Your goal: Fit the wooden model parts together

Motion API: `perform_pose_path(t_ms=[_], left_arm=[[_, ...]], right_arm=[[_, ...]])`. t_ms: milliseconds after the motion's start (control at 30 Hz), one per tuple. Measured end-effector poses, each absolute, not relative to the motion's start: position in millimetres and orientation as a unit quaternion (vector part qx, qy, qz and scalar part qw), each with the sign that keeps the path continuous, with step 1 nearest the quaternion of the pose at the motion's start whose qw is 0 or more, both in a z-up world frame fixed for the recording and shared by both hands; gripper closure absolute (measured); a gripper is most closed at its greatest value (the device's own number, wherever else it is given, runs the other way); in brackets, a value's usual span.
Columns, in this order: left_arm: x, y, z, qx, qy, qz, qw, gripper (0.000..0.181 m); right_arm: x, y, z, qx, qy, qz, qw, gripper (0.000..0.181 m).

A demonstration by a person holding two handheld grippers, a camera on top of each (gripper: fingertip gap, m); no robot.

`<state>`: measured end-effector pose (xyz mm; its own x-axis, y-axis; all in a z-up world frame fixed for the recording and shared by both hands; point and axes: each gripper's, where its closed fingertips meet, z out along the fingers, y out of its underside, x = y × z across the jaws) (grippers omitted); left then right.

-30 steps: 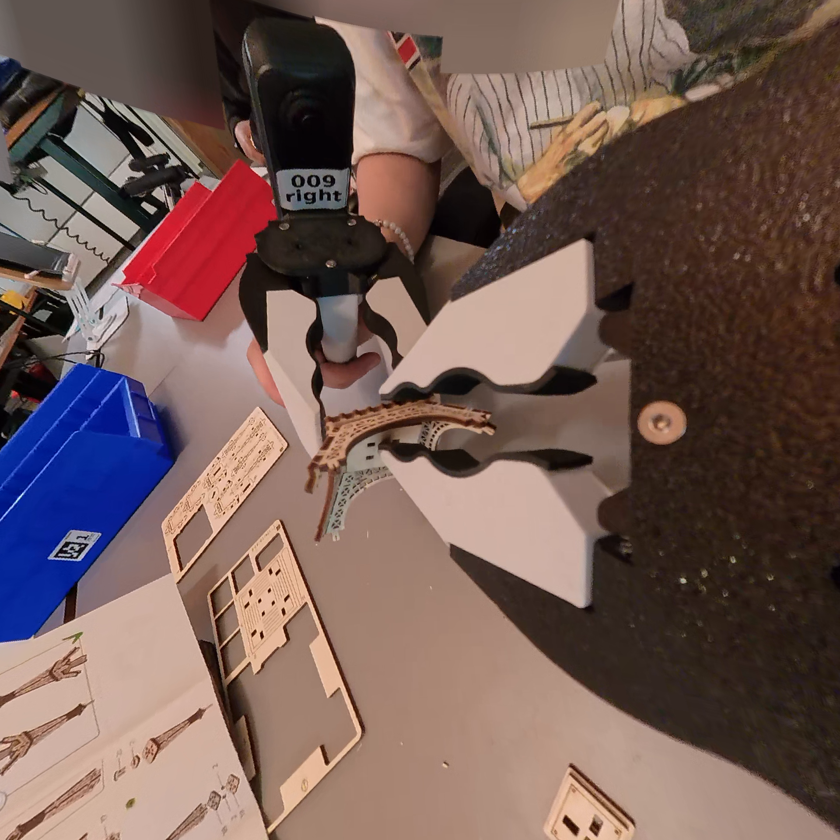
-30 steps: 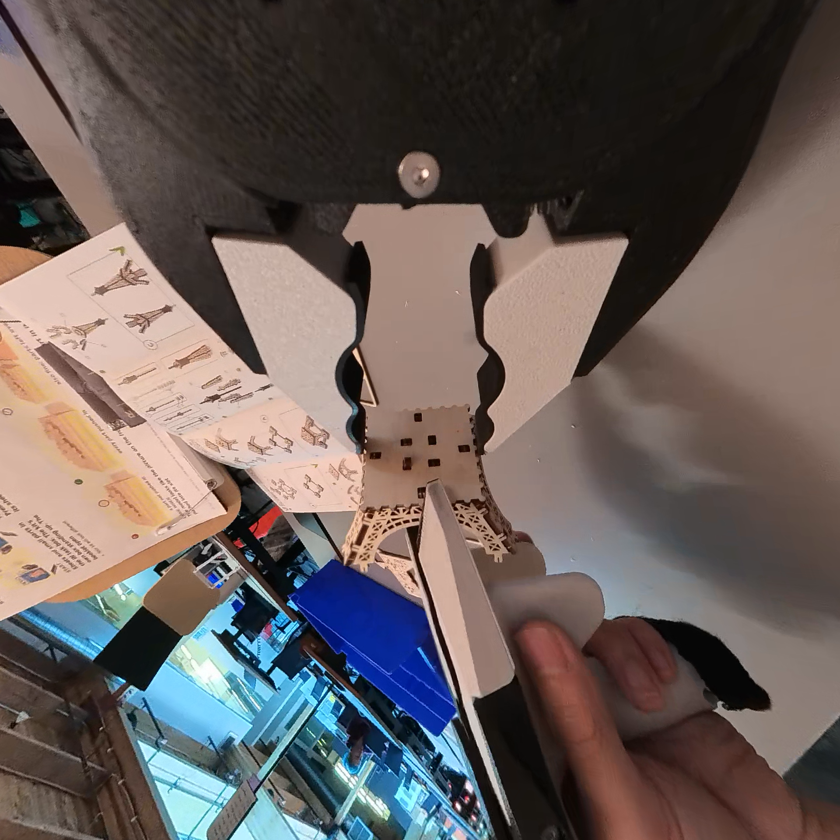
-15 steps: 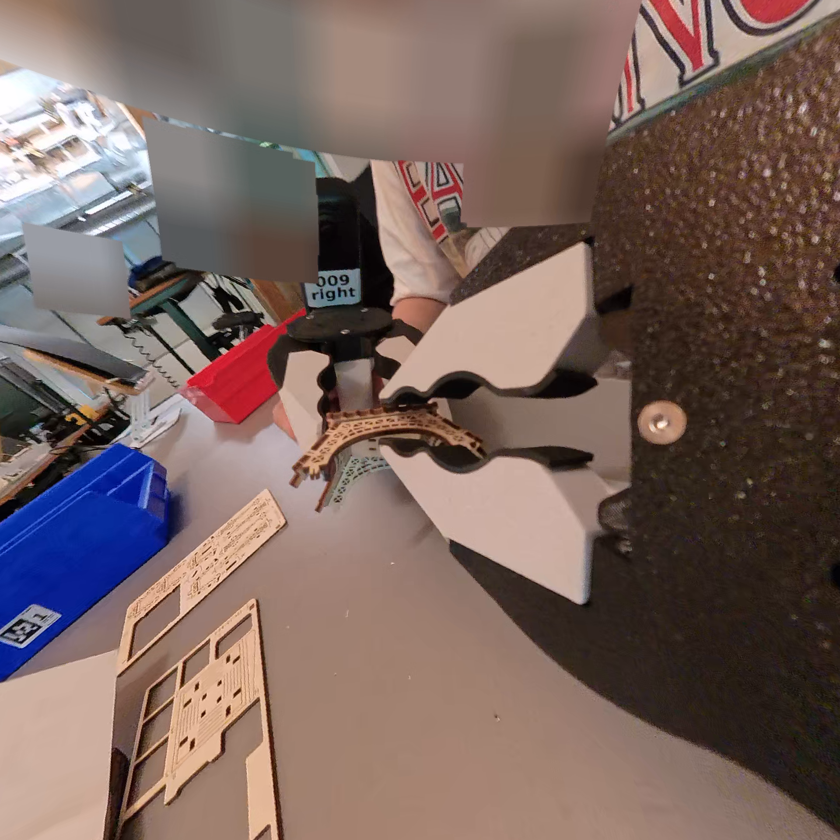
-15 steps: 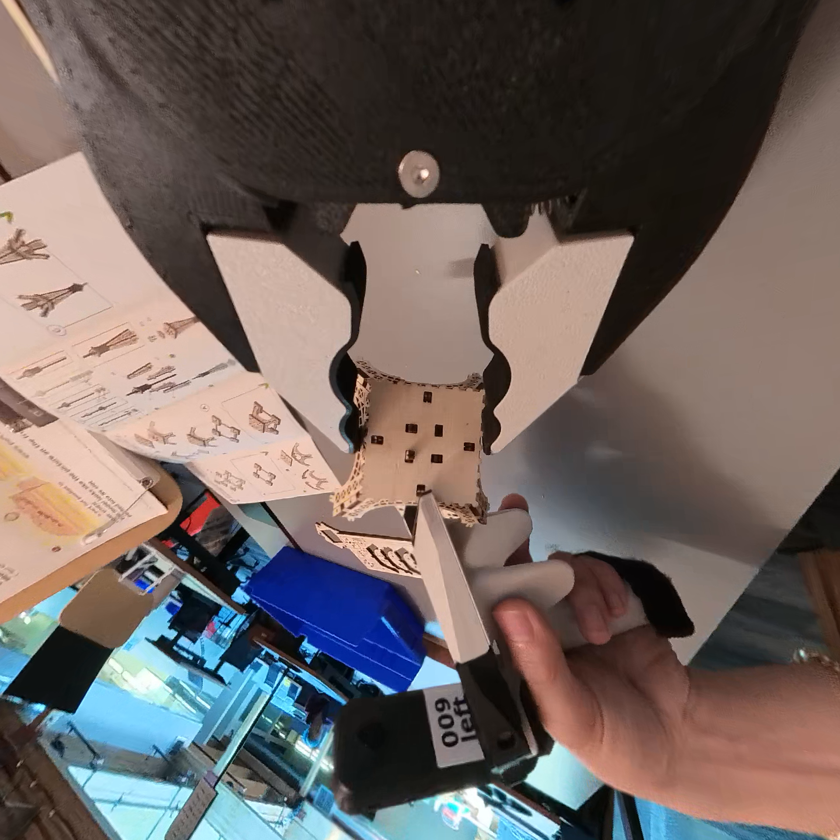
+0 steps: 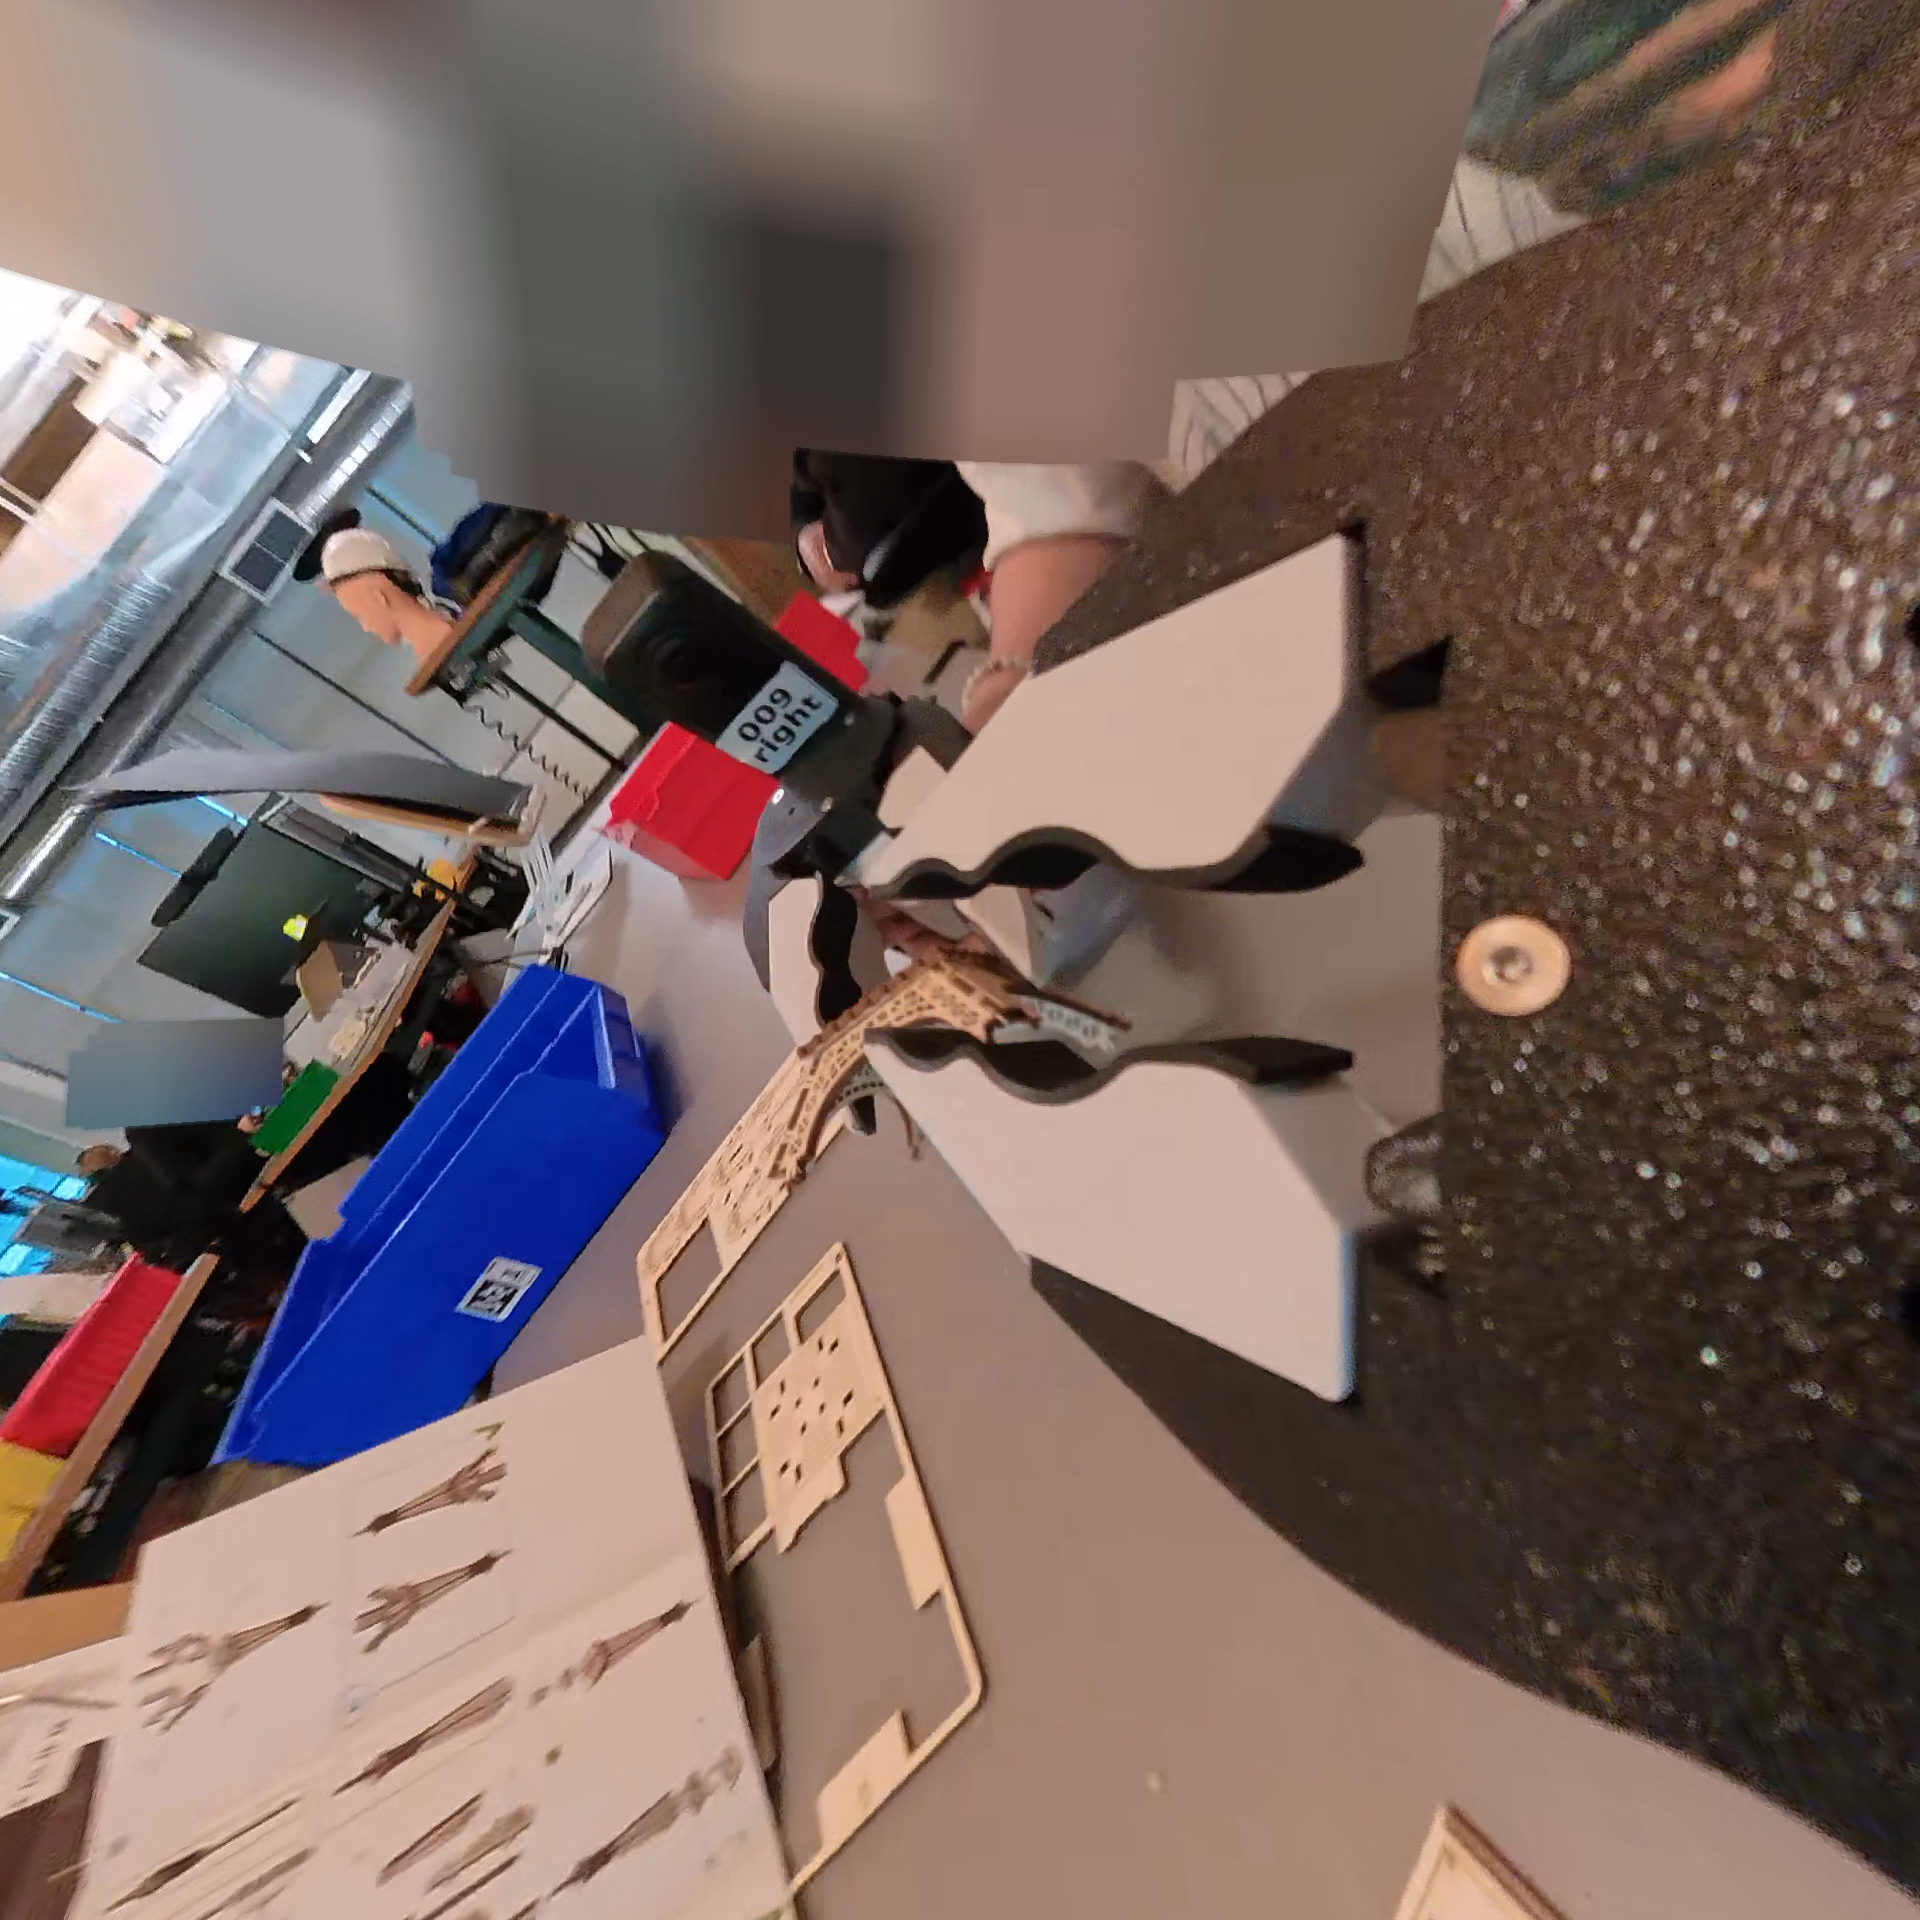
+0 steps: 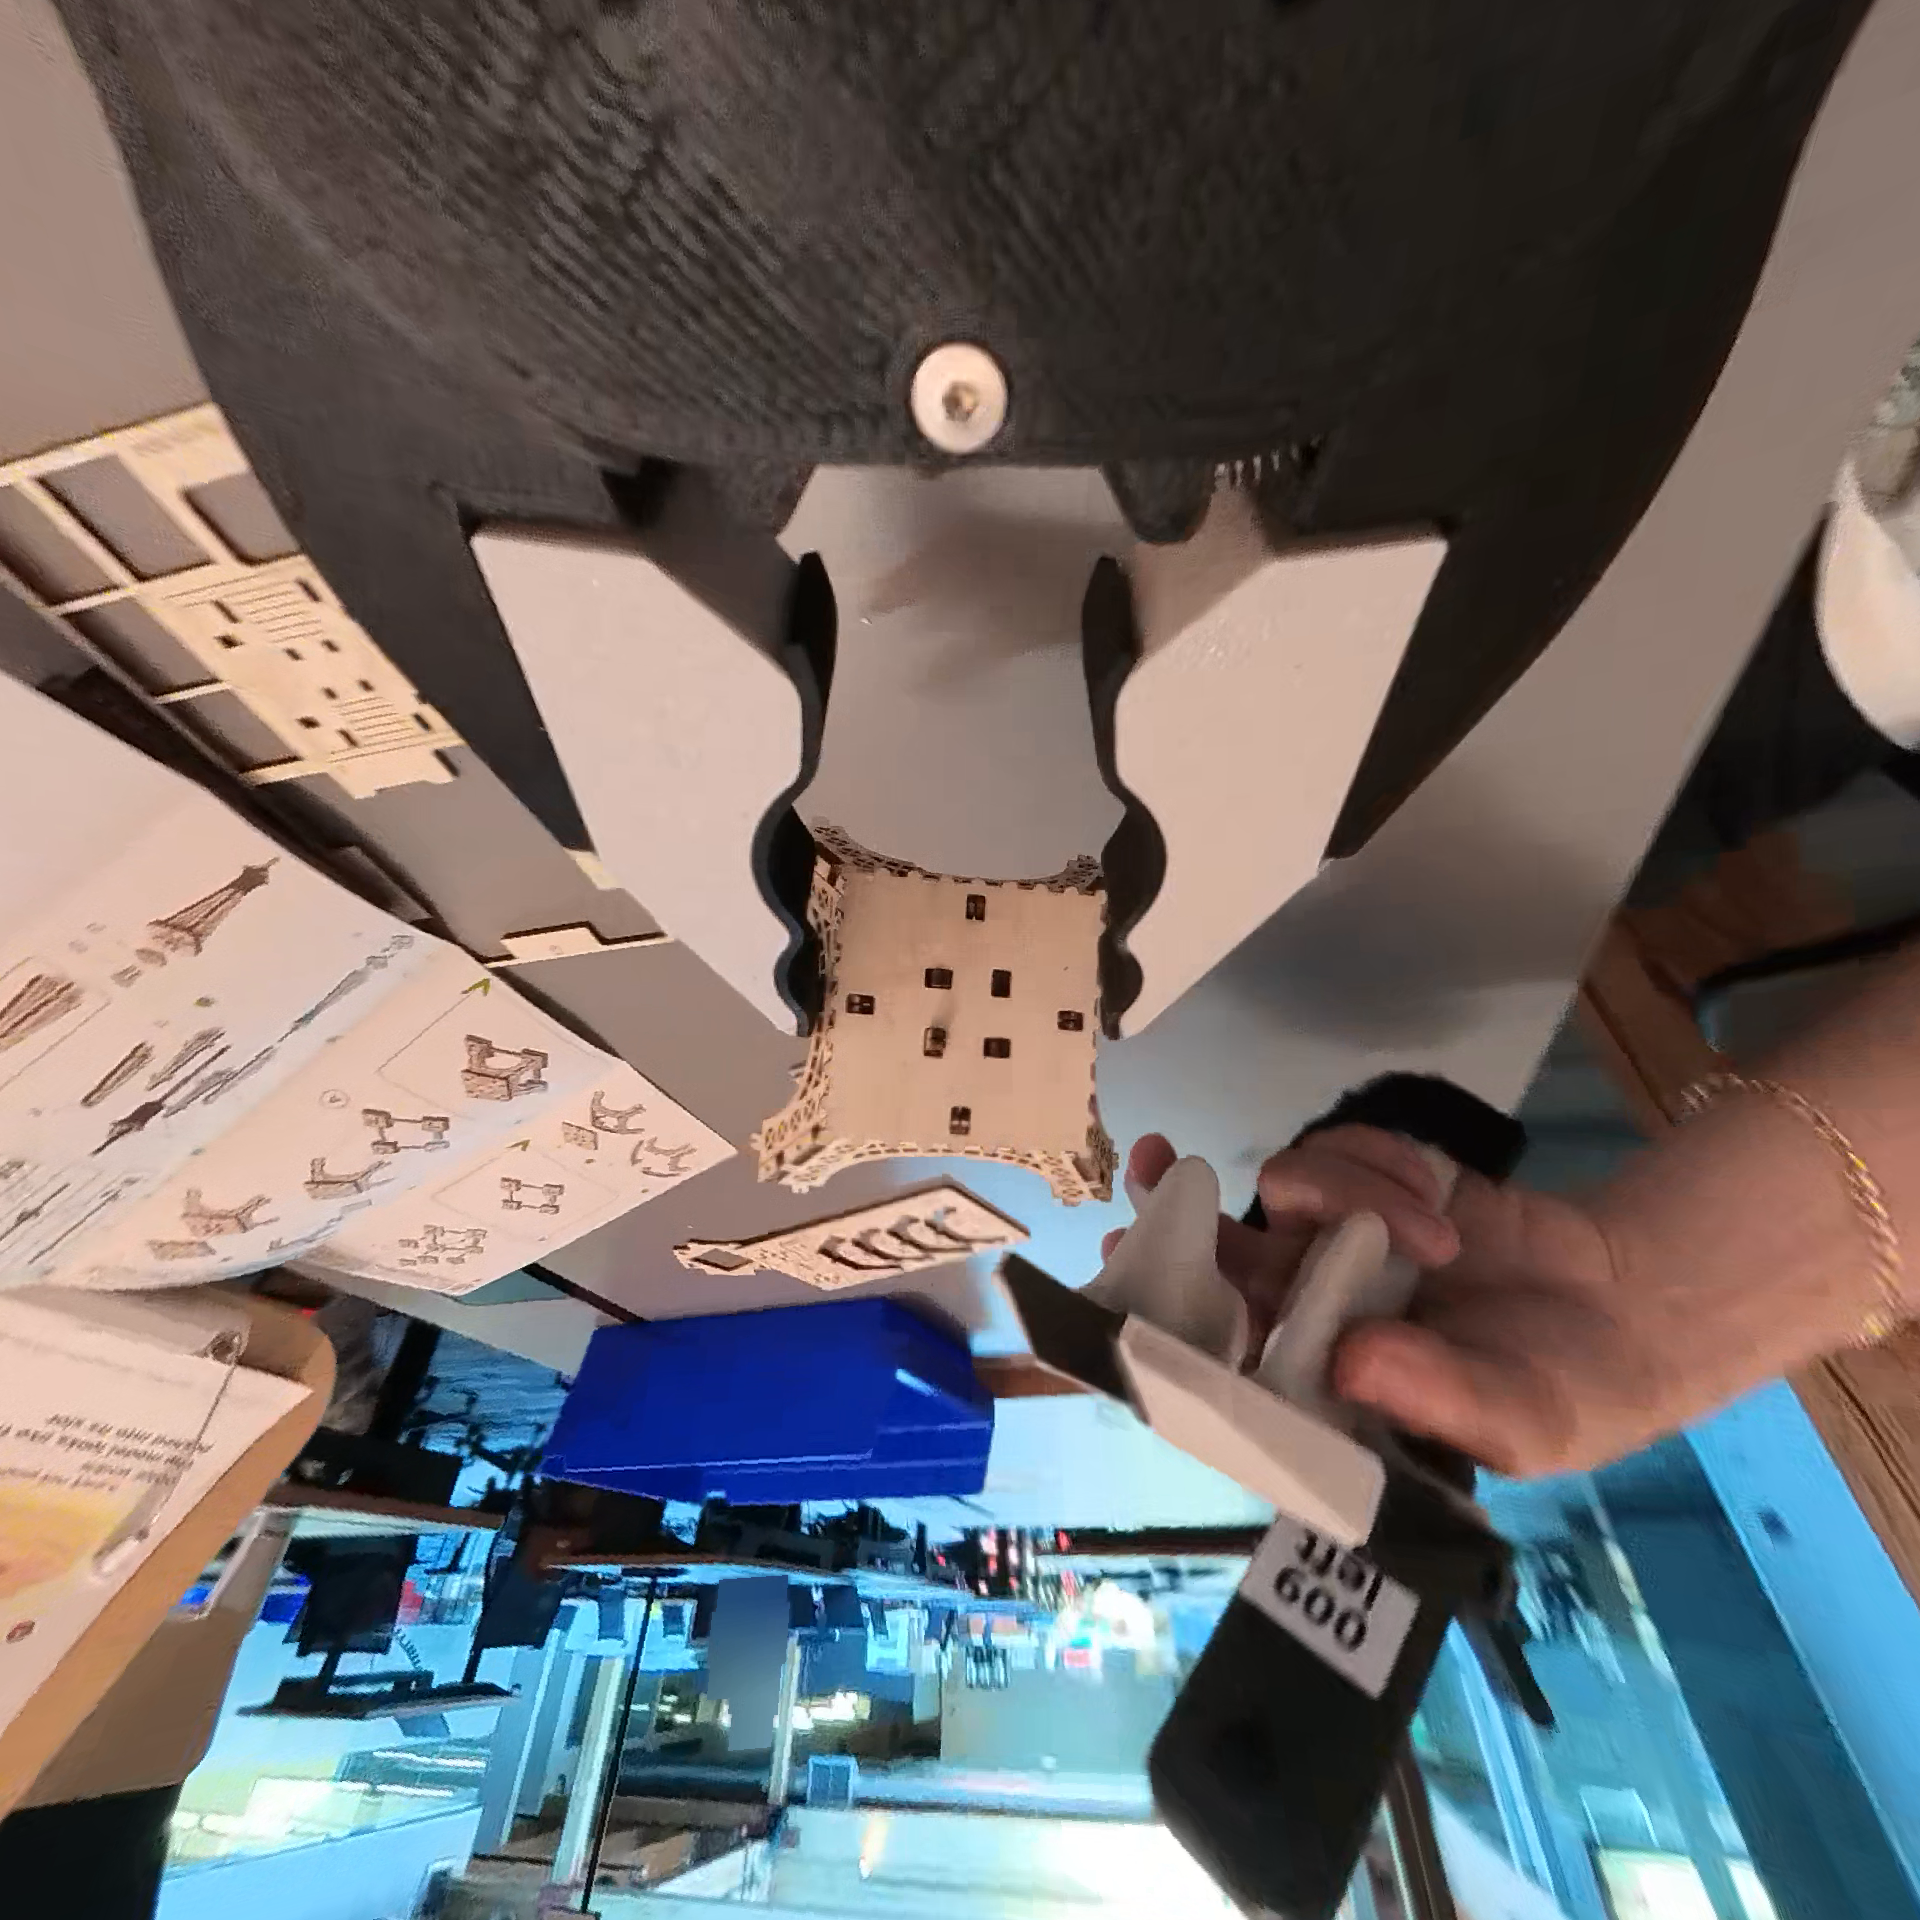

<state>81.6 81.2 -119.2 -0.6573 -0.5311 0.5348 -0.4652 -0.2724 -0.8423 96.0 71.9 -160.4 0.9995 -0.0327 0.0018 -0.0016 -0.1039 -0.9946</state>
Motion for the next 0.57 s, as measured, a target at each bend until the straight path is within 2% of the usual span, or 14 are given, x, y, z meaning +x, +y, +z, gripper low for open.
perform_pose_path(t_ms=[33, 200, 367, 567], left_arm=[[80.9, 81.6, -118.3, -0.406, 0.61, -0.679, 0.045, 0.16], [75.0, 79.4, -111.7, -0.353, 0.635, -0.674, 0.131, 0.156], [71.4, 78.7, -111.1, -0.306, 0.669, -0.638, 0.227, 0.153], [70.4, 55.7, -97.8, -0.23, 0.712, -0.581, 0.322, 0.169]], right_arm=[[96.1, 71.2, -158.4, -0.736, 0.023, 0.012, 0.676, 0.129], [100.2, 68.2, -149.0, -0.688, 0.092, 0.137, 0.706, 0.129], [104.4, 59.5, -126.5, -0.58, 0.157, 0.316, 0.734, 0.129], [118.4, 36.8, -95.4, -0.397, 0.189, 0.496, 0.749, 0.129]])
